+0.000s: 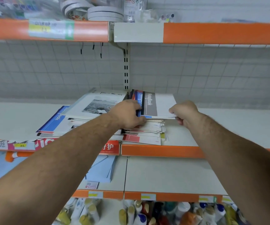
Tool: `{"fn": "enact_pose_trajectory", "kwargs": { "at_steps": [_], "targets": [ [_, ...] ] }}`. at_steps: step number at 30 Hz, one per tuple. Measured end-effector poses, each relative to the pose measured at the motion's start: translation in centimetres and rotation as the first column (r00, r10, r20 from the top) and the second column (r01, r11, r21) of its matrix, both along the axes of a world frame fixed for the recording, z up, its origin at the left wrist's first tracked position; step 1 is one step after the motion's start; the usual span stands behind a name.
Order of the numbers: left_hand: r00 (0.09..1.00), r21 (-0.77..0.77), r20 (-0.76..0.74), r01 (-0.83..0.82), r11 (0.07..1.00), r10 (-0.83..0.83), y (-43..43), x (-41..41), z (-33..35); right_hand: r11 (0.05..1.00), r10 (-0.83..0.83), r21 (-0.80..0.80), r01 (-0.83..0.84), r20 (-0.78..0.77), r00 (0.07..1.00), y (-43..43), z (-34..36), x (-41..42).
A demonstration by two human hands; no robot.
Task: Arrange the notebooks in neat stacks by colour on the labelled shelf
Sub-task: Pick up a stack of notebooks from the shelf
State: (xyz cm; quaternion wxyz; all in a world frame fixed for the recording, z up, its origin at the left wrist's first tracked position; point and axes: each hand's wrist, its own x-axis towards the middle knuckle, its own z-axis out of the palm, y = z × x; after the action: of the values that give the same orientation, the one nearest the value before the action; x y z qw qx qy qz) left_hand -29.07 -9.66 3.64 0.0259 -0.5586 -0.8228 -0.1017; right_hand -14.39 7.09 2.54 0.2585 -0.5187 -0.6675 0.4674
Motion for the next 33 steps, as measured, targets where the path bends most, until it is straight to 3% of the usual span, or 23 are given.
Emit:
{"fn": "enact_pose_trajectory", "kwargs": {
  "at_steps": [7, 13, 15, 18, 22, 25, 27, 33],
  "targets": [
    [1.000, -0.019, -0.003, 0.010, 1.000, -0.010, 0.1, 0.1, -0.1, 0.989, 0.008, -0.143, -0.029, -0.144, 0.989, 0.2, -0.5, 1.0],
    [0.998, -0.049, -0.068, -0.017, 0.999, 0.013, 1.0, 0.1, 0.1, 0.982, -0.134, -0.152, 0.108, -0.173, 0.976, 0.6, -0.1, 1.5],
    [0.999, 0.002, 0.008, -0.050, 0.999, 0.050, 1.3, 0.3, 0.6, 0.982, -0.144, -0.147, 0.119, -0.172, 0.975, 0.5, 0.1, 1.8],
    [0.962, 0.094, 0.252, -0.131, 0.987, 0.104, 1.8, 0.5, 1.7, 0.981, -0.152, -0.152, 0.124, -0.193, 0.969, -0.2, 0.7, 2.0],
    [0.772, 0.139, 0.627, -0.245, 0.960, 0.106, 2.5, 0.9, 2.5, 0.979, -0.151, -0.165, 0.117, -0.211, 0.966, -1.6, 1.4, 2.0],
    [0.525, 0.115, 0.846, -0.352, 0.929, 0.094, 2.5, 0.9, 2.6, 0.987, -0.096, -0.143, 0.069, -0.193, 0.977, -3.1, 1.8, 2.0],
    [0.404, 0.109, 0.912, -0.403, 0.909, 0.070, 2.2, 1.0, 2.5, 0.988, -0.098, -0.136, 0.073, -0.185, 0.978, -4.0, 1.9, 2.0],
    [0.189, 0.049, 0.981, -0.414, 0.909, 0.033, 1.4, 0.9, 1.9, 0.986, -0.164, -0.053, 0.158, -0.121, 0.979, -5.2, 1.6, 2.0]
  ]
}}
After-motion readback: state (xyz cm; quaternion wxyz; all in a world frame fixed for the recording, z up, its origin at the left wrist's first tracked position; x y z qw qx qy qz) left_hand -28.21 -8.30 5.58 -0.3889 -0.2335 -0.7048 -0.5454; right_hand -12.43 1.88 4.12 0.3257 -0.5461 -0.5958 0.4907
